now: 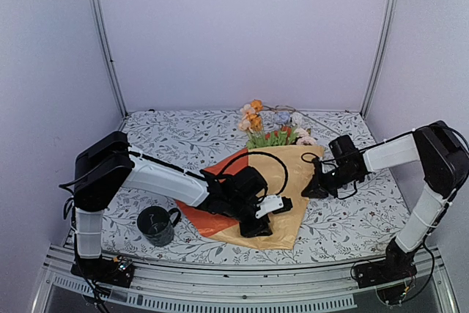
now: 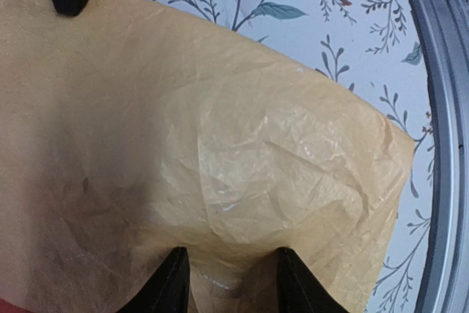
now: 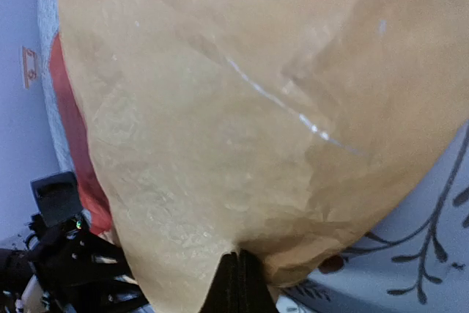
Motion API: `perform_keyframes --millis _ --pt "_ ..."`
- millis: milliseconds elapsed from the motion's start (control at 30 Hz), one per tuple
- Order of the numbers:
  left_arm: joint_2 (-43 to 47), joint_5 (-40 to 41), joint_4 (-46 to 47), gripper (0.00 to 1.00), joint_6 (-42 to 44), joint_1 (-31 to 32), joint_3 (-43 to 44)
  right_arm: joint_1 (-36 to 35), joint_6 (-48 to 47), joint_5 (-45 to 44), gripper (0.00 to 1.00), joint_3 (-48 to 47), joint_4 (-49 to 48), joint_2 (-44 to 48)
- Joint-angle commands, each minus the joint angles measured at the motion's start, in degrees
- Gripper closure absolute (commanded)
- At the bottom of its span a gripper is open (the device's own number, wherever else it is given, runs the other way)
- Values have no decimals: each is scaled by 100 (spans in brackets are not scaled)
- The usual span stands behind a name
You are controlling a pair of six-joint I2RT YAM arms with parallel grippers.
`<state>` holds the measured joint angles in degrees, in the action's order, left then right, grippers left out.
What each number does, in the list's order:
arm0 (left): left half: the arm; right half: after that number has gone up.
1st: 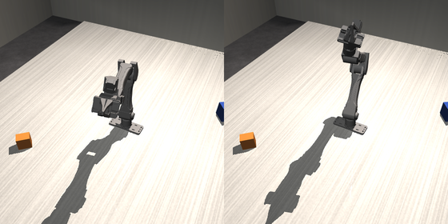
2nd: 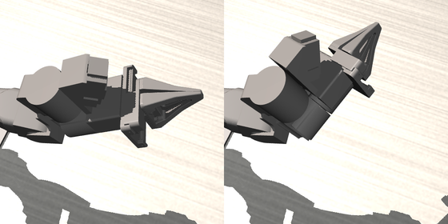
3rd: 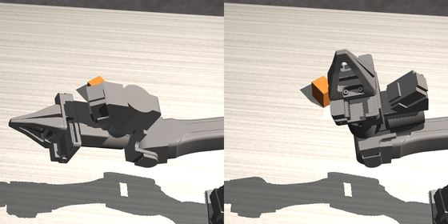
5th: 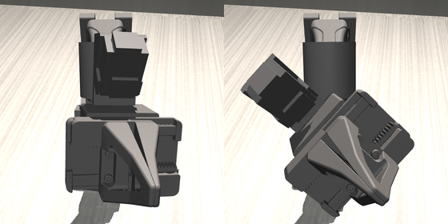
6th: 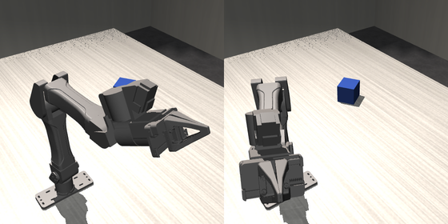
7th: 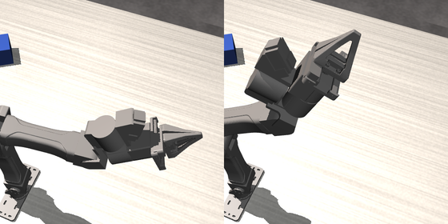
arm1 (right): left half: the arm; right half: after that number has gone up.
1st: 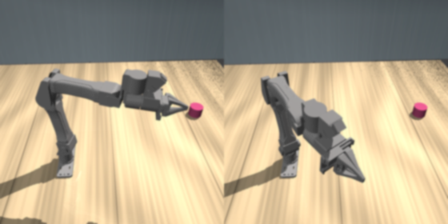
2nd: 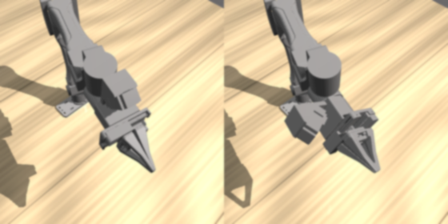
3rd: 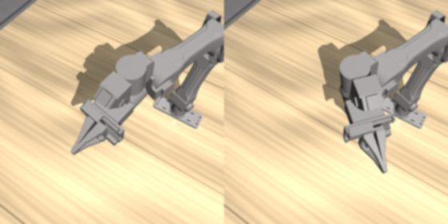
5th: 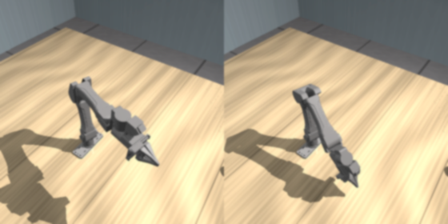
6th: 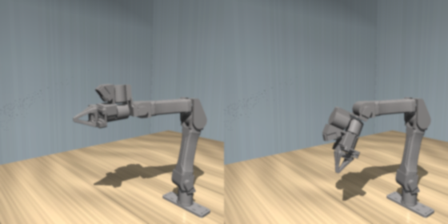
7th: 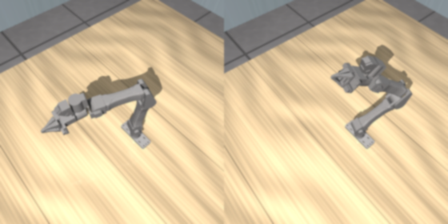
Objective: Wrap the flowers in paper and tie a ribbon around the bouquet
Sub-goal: Press the fold line on the 2/3-folded wrapping paper.
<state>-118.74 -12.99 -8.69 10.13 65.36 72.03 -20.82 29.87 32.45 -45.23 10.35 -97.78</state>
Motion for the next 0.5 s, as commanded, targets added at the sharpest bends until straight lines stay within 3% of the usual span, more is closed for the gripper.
perform_keyframes --millis 0,100,233,367,467 --pt "-492 139 -914 58 -6 9 -258 -304 263 68 100 489 -551 -171" --pt "-492 149 -915 58 -14 -1 -281 -866 183 -111 100 700 -269 -202" --pt "-492 120 -891 58 -21 -13 -328 -935 729 -625 100 1570 -51 615" --pt "-525 65 -908 58 30 -31 -307 -949 861 -1333 100 1725 1144 1865" --pt "-559 52 -940 58 53 -50 -261 -1061 906 -1689 100 1304 2013 2530"
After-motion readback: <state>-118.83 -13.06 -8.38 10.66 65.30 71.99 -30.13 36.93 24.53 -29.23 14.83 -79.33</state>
